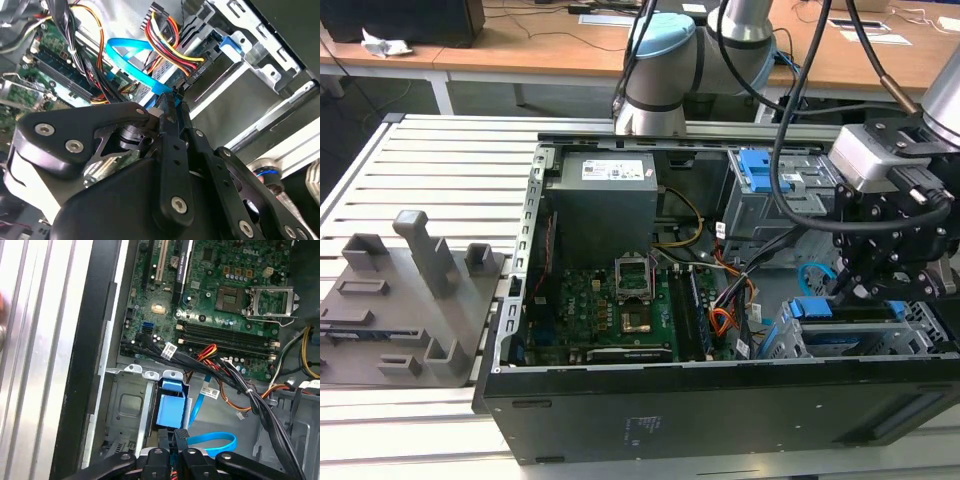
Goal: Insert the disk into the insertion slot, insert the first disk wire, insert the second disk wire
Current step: 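Insert the second disk wire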
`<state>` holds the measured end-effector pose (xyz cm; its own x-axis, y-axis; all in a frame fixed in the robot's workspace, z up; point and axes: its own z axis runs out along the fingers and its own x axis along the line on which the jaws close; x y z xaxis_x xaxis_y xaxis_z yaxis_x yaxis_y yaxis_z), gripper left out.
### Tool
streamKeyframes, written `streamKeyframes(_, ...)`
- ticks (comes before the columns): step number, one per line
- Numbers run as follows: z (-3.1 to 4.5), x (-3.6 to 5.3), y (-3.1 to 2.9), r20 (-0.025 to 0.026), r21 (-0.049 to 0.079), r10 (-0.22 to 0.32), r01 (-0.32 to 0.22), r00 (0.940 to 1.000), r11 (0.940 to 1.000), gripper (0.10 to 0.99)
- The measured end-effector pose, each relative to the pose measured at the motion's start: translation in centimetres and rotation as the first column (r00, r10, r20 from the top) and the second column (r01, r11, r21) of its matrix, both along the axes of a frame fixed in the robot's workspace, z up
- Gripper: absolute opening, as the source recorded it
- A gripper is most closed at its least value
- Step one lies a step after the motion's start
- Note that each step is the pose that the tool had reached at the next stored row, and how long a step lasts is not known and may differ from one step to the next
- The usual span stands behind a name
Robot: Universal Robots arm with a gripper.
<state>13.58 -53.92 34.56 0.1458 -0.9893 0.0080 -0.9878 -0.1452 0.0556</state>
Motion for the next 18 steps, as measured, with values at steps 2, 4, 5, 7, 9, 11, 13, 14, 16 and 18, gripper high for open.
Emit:
streamKeyframes(2, -0.02, 0.00, 0.00, 0.0000, 0.000, -0.047, 0.047, 0.9989, 0.9989, 0.161)
streamKeyframes(4, -0.05, 0.00, 0.00, 0.0000, 0.000, -0.090, 0.090, 0.9960, 0.9960, 0.161)
streamKeyframes(5, -0.08, 0.00, 0.00, 0.0000, 0.000, -0.113, 0.113, 0.9935, 0.9935, 0.161)
streamKeyframes(7, -0.15, 0.00, -0.01, 0.0000, 0.000, -0.150, 0.150, 0.9887, 0.9887, 0.161)
streamKeyframes(9, -0.22, 0.14, 0.01, -0.0002, 0.000, -0.172, 0.172, 0.9851, 0.9851, 0.161)
streamKeyframes(11, -0.22, 0.20, 0.00, -0.0003, 0.000, -0.172, 0.172, 0.9850, 0.9850, 0.161)
streamKeyframes(13, -0.23, 0.54, 0.02, -0.0006, 0.000, -0.172, 0.172, 0.9850, 0.9850, 0.161)
streamKeyframes(14, -0.23, 0.67, 0.04, -0.0006, 0.000, -0.172, 0.172, 0.9850, 0.9850, 0.161)
streamKeyframes(16, -0.23, 0.84, 0.05, -0.0008, 0.000, -0.173, 0.173, 0.9850, 0.9850, 0.161)
streamKeyframes(18, -0.23, 0.93, 0.06, -0.0006, 0.000, -0.173, 0.173, 0.9850, 0.9850, 0.161)
